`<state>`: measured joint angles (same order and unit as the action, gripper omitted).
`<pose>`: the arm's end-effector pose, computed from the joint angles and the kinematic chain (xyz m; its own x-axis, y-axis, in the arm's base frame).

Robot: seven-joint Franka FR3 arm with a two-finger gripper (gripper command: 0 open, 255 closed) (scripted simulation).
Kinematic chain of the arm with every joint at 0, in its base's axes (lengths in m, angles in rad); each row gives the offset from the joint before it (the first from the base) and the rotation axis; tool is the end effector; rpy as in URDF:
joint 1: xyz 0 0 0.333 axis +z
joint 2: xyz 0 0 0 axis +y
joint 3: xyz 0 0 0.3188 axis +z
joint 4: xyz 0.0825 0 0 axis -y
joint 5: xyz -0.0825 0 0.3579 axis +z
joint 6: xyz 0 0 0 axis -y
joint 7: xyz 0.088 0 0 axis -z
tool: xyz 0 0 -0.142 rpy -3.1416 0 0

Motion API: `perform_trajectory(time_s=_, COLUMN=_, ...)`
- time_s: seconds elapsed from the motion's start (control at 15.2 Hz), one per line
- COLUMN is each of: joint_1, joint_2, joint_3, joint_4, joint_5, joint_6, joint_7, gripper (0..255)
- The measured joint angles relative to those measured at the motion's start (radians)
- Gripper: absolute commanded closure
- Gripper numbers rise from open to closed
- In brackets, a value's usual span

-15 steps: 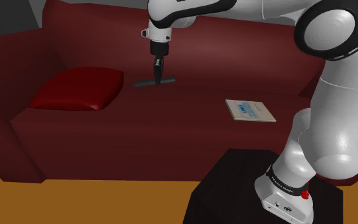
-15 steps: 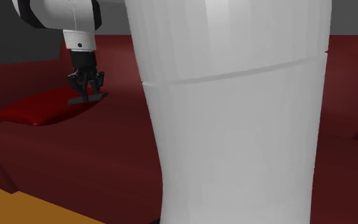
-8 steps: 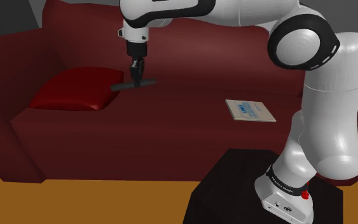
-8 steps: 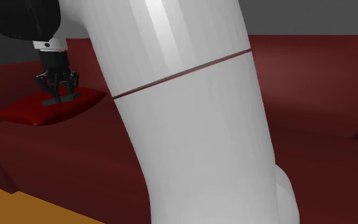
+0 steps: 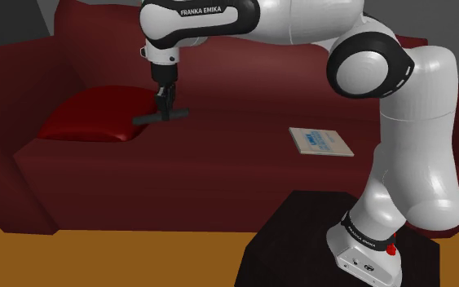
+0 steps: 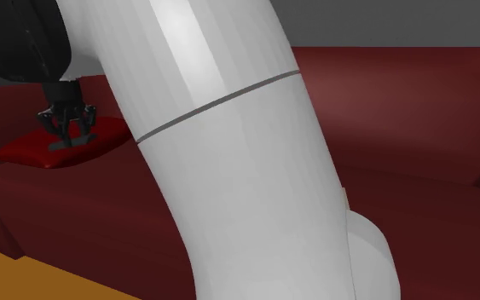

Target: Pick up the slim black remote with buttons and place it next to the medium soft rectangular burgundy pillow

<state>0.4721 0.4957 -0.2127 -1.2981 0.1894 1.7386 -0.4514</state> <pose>0.6346 0.2209 0.4345 0.7662 0.6425 -0.0039 0.6393 -0.7630 -0.0957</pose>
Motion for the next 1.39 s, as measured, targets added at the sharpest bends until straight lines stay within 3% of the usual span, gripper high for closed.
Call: perform_trajectory(time_s=1.39, joint_1=0.008, joint_2=0.056, joint_3=0.010, joint_4=-0.196, joint_5=0.022, joint_6=0.249, joint_7=-0.032, gripper=255)
